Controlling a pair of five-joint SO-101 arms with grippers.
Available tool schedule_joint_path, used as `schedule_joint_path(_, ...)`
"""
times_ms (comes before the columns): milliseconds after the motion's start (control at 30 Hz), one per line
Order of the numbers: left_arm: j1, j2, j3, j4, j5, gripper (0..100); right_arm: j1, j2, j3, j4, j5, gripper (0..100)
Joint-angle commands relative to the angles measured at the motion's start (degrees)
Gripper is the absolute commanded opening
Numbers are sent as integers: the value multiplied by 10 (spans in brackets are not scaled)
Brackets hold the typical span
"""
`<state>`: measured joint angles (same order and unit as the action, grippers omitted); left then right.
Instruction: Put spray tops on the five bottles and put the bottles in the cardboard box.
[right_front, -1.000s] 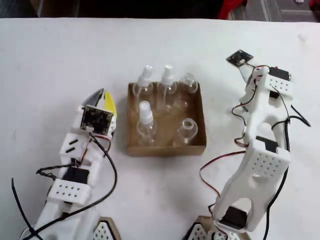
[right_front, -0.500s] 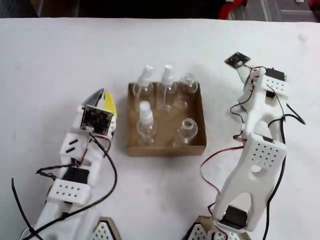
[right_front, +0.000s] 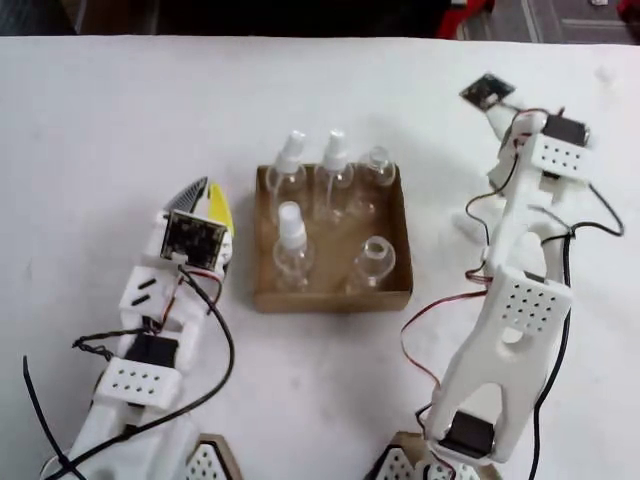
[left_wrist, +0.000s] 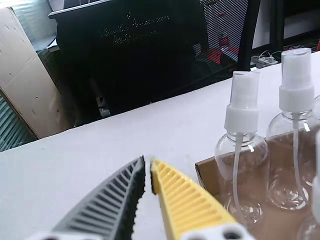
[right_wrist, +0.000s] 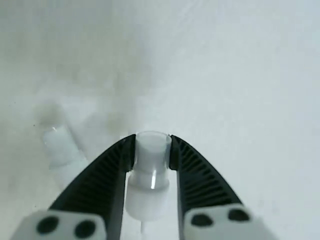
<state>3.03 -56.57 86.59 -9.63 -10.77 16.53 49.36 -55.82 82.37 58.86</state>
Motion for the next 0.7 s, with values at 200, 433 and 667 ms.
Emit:
schedule_joint_path(200,7,2,-26,-12,-4,24,-44,-7,-279,167,2,16)
schedule_joint_path(433,7,2,-26,-12,-4,24,-47,-7,-396,167,-79,16)
schedule_joint_path(667,7,2,-26,-13,-4,24,-102,-60,-393,167,-233,16)
